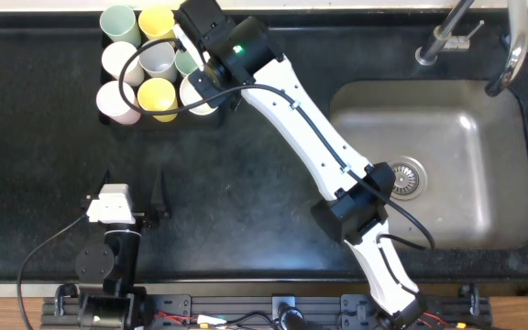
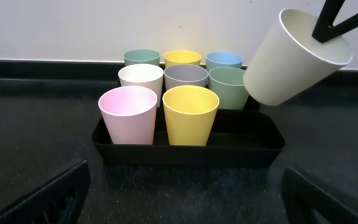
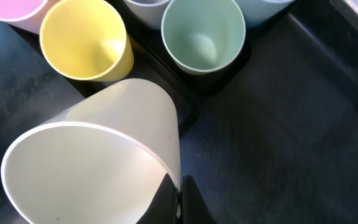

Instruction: Store Cups

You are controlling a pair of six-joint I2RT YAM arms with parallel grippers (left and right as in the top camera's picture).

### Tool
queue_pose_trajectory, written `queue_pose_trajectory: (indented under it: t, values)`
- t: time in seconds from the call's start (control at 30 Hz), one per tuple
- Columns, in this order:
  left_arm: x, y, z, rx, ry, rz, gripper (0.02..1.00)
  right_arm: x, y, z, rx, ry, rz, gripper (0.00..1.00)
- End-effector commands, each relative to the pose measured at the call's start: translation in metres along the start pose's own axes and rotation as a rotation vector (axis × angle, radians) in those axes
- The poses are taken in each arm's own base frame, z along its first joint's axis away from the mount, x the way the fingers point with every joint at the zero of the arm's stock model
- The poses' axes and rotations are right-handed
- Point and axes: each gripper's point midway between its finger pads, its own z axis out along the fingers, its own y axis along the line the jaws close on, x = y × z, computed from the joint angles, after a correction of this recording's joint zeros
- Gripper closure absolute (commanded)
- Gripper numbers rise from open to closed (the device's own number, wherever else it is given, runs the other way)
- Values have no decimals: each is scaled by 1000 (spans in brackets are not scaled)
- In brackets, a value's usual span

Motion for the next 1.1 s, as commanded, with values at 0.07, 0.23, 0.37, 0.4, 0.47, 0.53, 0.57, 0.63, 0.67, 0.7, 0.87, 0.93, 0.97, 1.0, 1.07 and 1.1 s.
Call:
queue_pose_trajectory:
  t: [0.07,0.23,0.37,0.4,0.47,0.53,0.57,0.63,0.67,0.7,0.87,0.93,0.97,1.0,1.07,1.1]
  values:
    - [-1,1,0,-1,-6,21,20,4,4,26,-20,37,-31,958]
    - [-1,1,0,-1,-6,21,20,10,4,41,-19,69,-43,958]
    - [-1,1,0,-1,-6,21,20,11,4,50,-20,80,-53,958]
    - [-1,1,0,-1,-6,21,20,12,4,53,-20,85,-53,956]
    - [-1,1,0,-1,-6,21,20,14,4,59,-21,96,-55,954]
    - [-1,1,0,-1,-6,21,20,16,4,64,-22,106,-71,956]
    - [-1,1,0,-1,-6,21,20,17,4,65,-22,109,-72,956]
    - [-1,1,0,-1,-6,21,20,18,4,68,-23,115,-74,956]
    - [-1,1,0,-1,-6,21,20,18,4,68,-23,114,-74,958]
    - [-1,1,0,-1,-6,21,20,17,3,68,-22,109,-74,958]
    - [-1,1,0,-1,-6,21,20,17,3,72,-23,111,-92,956]
    - [-1,1,0,-1,-6,21,20,19,4,74,-24,117,-97,956]
    - [-1,1,0,-1,-6,21,20,19,3,75,-24,120,-97,958]
    - [-1,1,0,-1,-6,21,20,20,3,77,-24,124,-97,958]
    - [-1,1,0,-1,-6,21,20,22,4,79,-25,129,-104,958]
    - [-1,1,0,-1,-6,21,20,22,4,79,-26,131,-105,956]
